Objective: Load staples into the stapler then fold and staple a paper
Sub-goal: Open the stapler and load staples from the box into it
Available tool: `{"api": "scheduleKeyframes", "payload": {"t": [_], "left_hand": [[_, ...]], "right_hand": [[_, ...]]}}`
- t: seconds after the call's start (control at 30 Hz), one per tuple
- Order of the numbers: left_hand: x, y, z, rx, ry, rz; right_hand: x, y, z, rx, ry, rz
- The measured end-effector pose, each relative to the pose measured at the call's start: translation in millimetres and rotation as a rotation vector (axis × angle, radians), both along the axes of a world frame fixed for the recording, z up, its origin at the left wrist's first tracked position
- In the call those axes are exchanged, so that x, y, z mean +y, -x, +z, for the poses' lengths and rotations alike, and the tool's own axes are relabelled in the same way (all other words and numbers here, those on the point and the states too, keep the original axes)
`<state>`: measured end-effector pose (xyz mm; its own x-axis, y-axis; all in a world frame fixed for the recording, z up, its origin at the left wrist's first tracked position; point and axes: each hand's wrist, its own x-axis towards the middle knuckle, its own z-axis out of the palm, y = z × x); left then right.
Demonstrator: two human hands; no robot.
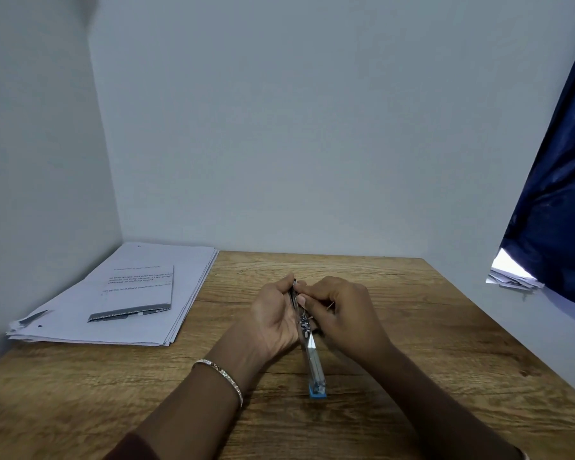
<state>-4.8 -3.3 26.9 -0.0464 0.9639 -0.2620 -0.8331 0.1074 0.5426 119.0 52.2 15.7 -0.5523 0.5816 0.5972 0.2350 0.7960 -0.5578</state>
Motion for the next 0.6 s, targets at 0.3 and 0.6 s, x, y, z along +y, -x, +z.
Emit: {"api": "scheduleKeyframes", "payload": {"t": [0.3,0.6], "left_hand": [[-0.2,-0.7,2.4,0.036,-0.037,-0.037],[5.1,12.5,0.8,-0.084,-0.100,0.132]], "right_hand": [[-1.6,0.1,0.3,0.189,0.235,-0.015],[3.7,-13.6,13.2,-0.134,0.156,0.191]]}}
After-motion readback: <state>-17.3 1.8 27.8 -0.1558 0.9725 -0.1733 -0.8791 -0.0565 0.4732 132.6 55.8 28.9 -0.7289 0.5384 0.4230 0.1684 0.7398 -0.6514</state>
